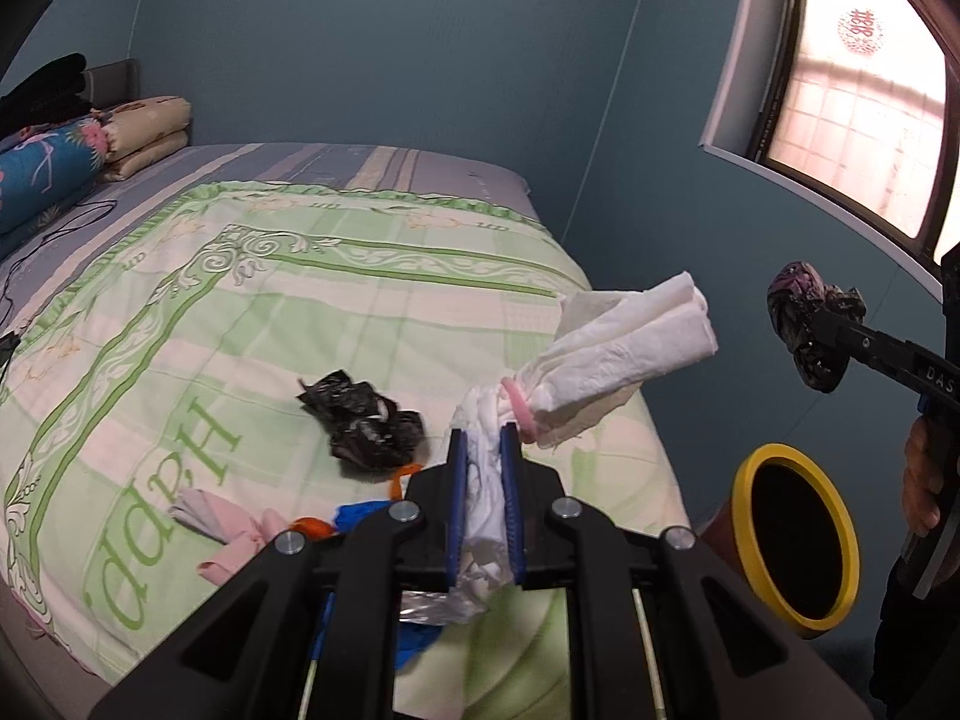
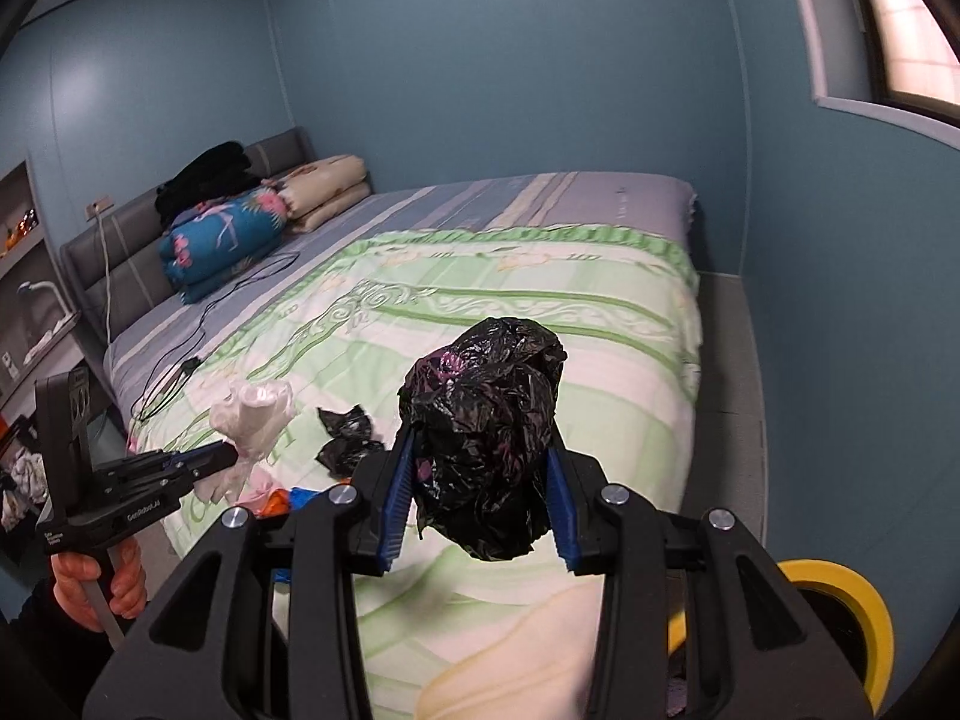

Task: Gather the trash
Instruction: 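Carry the white cloth with the left tool while the right tool carries the black bag to the bin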

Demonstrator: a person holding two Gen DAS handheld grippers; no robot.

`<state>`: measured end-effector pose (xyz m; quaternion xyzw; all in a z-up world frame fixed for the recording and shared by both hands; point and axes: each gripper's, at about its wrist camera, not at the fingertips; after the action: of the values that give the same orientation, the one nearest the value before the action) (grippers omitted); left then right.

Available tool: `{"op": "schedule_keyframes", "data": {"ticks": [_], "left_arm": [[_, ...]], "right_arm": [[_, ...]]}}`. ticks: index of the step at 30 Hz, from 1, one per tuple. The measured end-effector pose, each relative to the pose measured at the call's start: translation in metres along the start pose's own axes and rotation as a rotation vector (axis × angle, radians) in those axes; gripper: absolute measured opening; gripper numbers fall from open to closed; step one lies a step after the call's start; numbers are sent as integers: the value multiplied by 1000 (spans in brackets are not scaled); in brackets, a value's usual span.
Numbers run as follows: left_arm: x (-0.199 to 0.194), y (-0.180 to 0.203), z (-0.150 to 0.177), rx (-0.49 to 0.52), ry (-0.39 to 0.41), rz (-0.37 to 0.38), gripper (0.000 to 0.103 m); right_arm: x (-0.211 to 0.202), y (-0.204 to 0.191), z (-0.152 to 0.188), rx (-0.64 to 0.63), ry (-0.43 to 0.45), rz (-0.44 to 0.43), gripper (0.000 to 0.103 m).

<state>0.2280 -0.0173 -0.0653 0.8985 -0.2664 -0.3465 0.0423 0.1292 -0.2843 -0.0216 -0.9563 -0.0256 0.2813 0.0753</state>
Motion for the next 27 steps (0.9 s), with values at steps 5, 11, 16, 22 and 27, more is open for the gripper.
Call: {"op": "schedule_keyframes", "data": {"ticks": [5, 11, 16, 22, 27], "left_arm": [[7, 30, 3, 31, -14, 51, 10], [15, 71, 9, 85, -39, 113, 10], [23, 105, 14, 132, -58, 172, 10], [32, 145, 26, 188, -91, 232, 10], [42, 176, 39, 252, -128, 260, 10]], "right_arm": [[-27, 24, 6, 37, 32, 38, 37], [-54, 49, 16, 70, 51, 91, 37], [-74, 72, 25, 115, 63, 143, 37], [-94, 99, 37, 167, 70, 198, 37], [-105, 116, 46, 205, 73, 225, 37]]}}
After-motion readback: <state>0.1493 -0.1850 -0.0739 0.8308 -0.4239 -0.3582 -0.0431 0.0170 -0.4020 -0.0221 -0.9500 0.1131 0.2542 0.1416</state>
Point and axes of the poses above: each gripper's, at about its wrist camera, not at the fingertips, and x roughly the way its jaws point, y to its right, z to its underside, and after that the axes turned 3 degrees about -x, right-handed
